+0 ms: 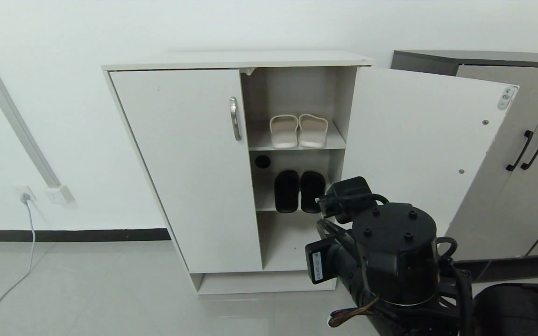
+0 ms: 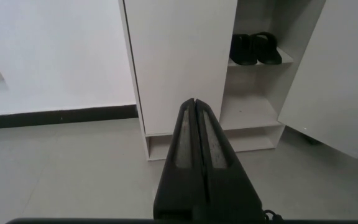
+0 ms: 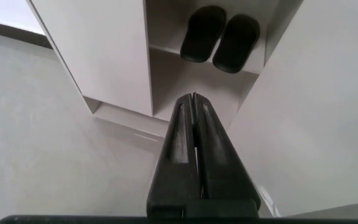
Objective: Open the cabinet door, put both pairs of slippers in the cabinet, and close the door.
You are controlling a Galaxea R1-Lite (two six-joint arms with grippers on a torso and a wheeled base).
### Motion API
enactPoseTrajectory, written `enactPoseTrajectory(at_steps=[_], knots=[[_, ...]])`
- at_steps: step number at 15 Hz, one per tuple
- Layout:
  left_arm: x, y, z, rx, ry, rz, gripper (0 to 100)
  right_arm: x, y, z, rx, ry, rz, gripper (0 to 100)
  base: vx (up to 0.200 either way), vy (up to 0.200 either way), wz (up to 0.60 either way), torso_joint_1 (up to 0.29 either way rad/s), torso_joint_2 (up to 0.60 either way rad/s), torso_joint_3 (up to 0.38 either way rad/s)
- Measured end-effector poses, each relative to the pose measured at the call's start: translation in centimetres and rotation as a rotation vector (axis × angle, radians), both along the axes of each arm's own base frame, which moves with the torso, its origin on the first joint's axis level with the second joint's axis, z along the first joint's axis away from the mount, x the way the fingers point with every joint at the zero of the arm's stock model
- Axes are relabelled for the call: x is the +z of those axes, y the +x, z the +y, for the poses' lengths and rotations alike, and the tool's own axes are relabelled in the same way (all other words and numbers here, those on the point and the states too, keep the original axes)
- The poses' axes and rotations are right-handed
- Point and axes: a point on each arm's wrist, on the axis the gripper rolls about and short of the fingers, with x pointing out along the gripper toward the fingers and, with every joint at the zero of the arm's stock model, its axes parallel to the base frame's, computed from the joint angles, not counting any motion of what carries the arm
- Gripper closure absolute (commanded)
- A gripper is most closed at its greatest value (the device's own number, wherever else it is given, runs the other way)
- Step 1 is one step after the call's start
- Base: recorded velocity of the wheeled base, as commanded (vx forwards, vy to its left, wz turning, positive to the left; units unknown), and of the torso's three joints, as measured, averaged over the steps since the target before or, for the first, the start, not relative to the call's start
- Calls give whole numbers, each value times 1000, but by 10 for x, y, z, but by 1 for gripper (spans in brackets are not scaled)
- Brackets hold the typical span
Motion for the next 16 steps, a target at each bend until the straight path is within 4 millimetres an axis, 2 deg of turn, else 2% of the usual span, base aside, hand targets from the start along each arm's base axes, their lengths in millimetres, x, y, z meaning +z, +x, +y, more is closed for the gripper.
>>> enactPoseTrajectory(at_steps=[2, 5, 9, 16], knots=[[0, 0, 0, 0, 0, 1, 100, -1, 1, 1, 11, -2, 5, 100, 0, 0, 0, -1, -82, -92], [-1, 0, 0, -1, 1, 4, 100, -3, 3, 0, 8, -6, 9, 100, 0, 0, 0, 30, -212, -328], [0, 0, 0, 0, 0, -1, 100, -5, 4, 1, 4, -8, 10, 100, 0, 0, 0, 55, -524, -358], [0, 0, 0, 0, 1, -1, 100, -5, 7, 1, -4, -11, 10, 100, 0, 0, 0, 134, -463, -330]])
